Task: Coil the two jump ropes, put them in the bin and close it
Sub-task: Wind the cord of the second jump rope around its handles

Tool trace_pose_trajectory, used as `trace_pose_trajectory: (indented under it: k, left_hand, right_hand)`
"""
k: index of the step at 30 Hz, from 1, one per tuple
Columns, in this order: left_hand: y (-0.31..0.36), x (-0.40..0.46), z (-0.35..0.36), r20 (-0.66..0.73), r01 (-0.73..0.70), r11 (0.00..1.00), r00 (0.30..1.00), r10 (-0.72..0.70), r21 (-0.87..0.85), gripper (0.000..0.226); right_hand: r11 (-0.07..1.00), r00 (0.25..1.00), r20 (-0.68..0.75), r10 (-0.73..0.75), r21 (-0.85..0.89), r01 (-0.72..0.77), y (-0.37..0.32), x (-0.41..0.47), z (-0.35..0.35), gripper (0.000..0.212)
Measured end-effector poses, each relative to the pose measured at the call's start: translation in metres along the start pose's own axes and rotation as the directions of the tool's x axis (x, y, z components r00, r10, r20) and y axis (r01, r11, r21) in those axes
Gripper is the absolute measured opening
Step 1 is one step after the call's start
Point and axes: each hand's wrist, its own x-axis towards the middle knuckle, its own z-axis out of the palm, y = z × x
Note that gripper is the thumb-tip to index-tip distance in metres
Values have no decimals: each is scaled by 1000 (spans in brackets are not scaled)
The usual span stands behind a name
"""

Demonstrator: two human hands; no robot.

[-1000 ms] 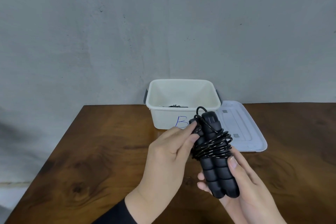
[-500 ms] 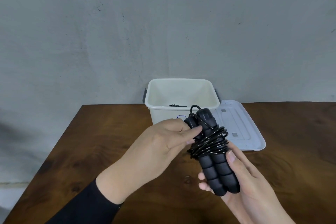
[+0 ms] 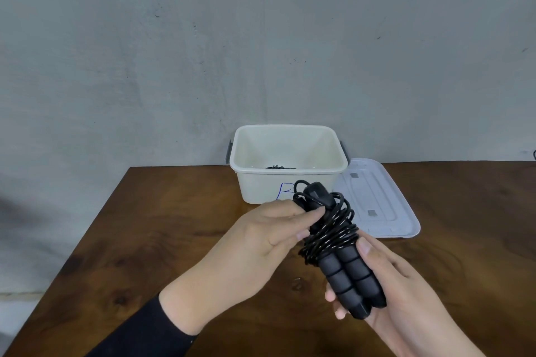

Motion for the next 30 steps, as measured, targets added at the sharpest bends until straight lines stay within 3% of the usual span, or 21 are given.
trace_pose_trajectory:
  k: [5,13,20,27,30]
  left_hand:
    - [8,-2,2,-13,64,991,998,-66,-118,36]
    - [19,-3,-2,-39,292,906,947,-318,-308,32]
    - [21,-7,2,-108,241,936,955,-276,-255,32]
    - [21,-7,4,-99,133,989,985,-139,-63,30]
    - [21,-7,7,-113,139,987,982,-148,-83,33]
  right_hand:
    - [999,999,6,-31,-25,31,0,-2,-3,81]
    - [997,998,1,-66,-40,66,-6,-5,-5,82]
    - [998,998,32,-52,-15,53,-5,-4,-4,76]
    - [993,1000,-13,-11,-116,9,-4,-5,-7,84]
    - [972,998,-53,-35,-235,22,-3,-3,-10,59]
